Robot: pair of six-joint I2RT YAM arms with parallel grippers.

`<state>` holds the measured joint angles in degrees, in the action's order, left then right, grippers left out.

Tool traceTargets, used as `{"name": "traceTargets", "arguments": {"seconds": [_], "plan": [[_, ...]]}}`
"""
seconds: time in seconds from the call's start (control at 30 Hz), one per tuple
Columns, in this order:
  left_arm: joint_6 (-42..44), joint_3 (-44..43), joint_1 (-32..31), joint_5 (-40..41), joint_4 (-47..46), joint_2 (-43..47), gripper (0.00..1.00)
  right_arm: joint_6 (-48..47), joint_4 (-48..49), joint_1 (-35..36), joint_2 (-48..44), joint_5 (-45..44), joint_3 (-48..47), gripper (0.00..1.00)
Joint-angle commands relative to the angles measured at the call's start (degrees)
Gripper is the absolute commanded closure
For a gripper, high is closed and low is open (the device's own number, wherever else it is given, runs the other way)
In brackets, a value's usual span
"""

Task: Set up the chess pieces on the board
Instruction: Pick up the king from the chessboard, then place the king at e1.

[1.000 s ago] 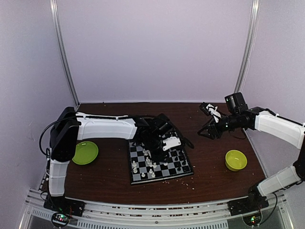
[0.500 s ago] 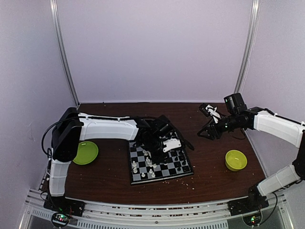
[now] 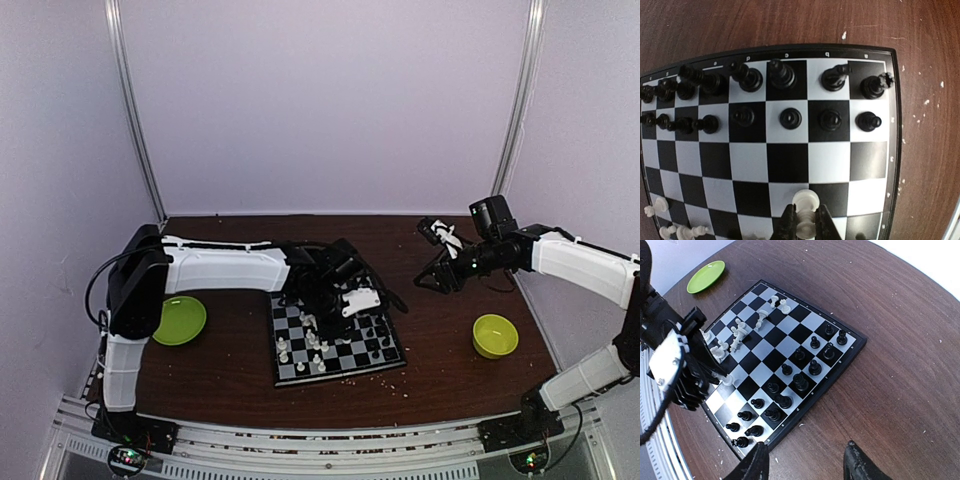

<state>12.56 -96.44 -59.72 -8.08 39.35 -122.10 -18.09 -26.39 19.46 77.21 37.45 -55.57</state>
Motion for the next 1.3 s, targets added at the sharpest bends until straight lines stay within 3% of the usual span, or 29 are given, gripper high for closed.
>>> {"name": "traceTargets", "arguments": {"seconds": [0.0,0.27,0.47,1.27], "plan": [[-0.4,3.6,1.1,2.3,2.0,9.3,0.93,-0.7,-0.4,-0.5,0.4,0.9,-1.3,0.5],[-2.8,17.8,8.2,4.8,2.1,23.0,0.94,-0.6,-0.4,-0.6,0.9,1.2,-1.3,0.5],[-3.9,25.5,11.4,1.3,-2.2,25.7,0.94,-0.6,-0.5,-0.6,1.6,1.3,-1.5,0.5],[-3.4,27.4,14.2,-3.0,-7.3,19.5,0.93,-0.7,-0.9,-0.6,3.7,0.6,-1.7,0.5]]}}
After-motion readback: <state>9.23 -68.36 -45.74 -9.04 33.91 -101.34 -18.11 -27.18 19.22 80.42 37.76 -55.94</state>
